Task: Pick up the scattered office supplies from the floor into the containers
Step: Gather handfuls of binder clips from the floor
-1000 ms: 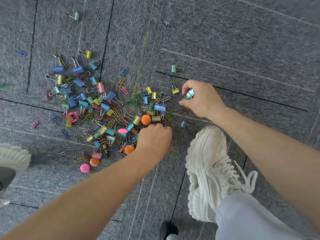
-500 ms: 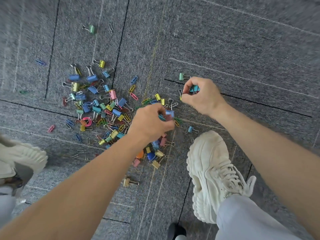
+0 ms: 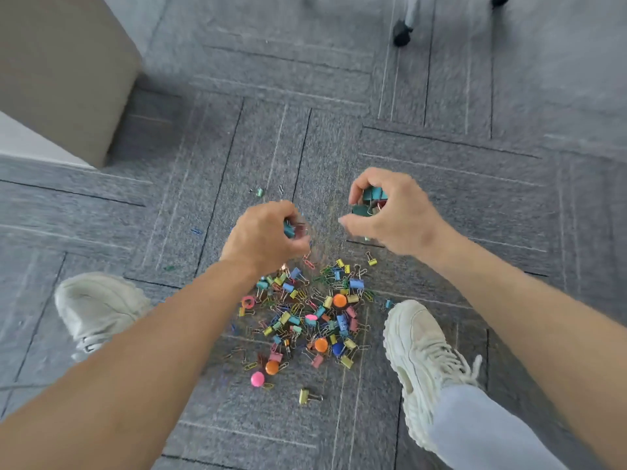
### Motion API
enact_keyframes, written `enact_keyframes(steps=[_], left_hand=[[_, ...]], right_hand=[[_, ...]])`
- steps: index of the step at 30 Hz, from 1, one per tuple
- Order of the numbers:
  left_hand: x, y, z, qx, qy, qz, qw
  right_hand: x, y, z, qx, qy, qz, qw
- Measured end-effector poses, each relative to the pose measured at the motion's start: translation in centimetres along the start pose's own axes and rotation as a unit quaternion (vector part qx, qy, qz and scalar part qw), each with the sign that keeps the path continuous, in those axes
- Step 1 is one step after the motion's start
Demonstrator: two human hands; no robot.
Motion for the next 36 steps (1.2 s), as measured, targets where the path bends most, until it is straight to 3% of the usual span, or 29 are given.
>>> enact_keyframes(steps=[7,11,15,19,22,28,32,36], left_hand=[[-17.7,-7.0,9.2,0.076,0.015,0.154,0.985],[-28.1,-14.6,13.5,0.088,0.027,0.258,0.962],[-37.4,-23.7,16.1,0.09,-0.003,0.325,0.941],[-45.2,-34.3,17.7,0.094,0.015,0.325,0.941],[-50.6,-42.4,17.5,0.092,0.041,0.354,0.93],[-60.5,-53.9,14.5,0.068,0.049,0.427,0.9],[-65.5,-58.3,11.6,0.034,0.031,0.479,0.877],[-69.5,-59.5,8.1,0.004,0.053,0.472,0.88]], right_hand=[[-5.4,-13.5,-17.0,-0.052,0.049,0.045,0.996],[-6.5,-21.9,-26.4,-0.048,0.213,0.034,0.975],[-3.9,-30.2,-36.1,-0.094,0.185,0.029,0.978],[0.8,-37.2,-45.4,-0.143,0.105,0.081,0.981],[4.4,-42.3,-50.9,-0.191,0.103,0.095,0.972],[10.8,-48.7,-60.1,-0.242,0.104,0.023,0.964],[14.4,-49.2,-66.9,-0.267,0.072,-0.014,0.961],[17.1,-46.7,-71.8,-0.296,0.073,-0.01,0.952]])
Point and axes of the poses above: each hand's wrist, its own y-axis towards the middle knuckle, its own x-axis out of the palm, z = x × y, the point moved 4 cm from there along y, towards the middle knuckle, and after that the axes turned 15 degrees about x, right-handed, at the moved point
